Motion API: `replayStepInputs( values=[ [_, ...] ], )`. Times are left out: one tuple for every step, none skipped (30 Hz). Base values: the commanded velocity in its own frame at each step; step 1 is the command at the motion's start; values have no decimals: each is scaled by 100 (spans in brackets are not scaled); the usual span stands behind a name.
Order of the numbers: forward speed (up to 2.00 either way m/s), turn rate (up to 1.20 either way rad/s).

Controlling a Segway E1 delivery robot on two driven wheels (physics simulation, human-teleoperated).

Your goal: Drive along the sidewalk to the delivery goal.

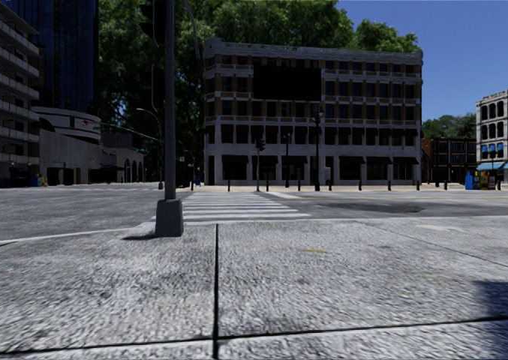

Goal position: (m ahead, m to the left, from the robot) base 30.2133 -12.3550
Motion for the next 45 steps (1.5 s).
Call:
replayStepInputs(
  values=[
    [200,8],
    [200,12],
    [200,12],
    [200,13],
    [200,4],
    [200,0],
    [200,0],
    [200,0],
    [200,0],
    [200,0],
    [200,0],
    [200,0],
    [200,0],
    [200,0],
    [200,0],
    [200,0],
    [200,0],
    [200,7],
    [200,7],
    [200,10],
    [200,11],
    [200,13],
    [200,13],
    [200,14],
    [200,14],
    [200,14],
    [200,14],
    [200,14],
    [200,15],
    [200,16],
    [200,16],
    [200,20],
    [200,22],
    [200,22],
    [200,23],
    [200,23],
    [200,23],
    [200,23],
    [200,25],
    [200,26],
    [200,26],
    [200,26],
    [200,27],
    [200,27],
    [200,27]
  ],
)
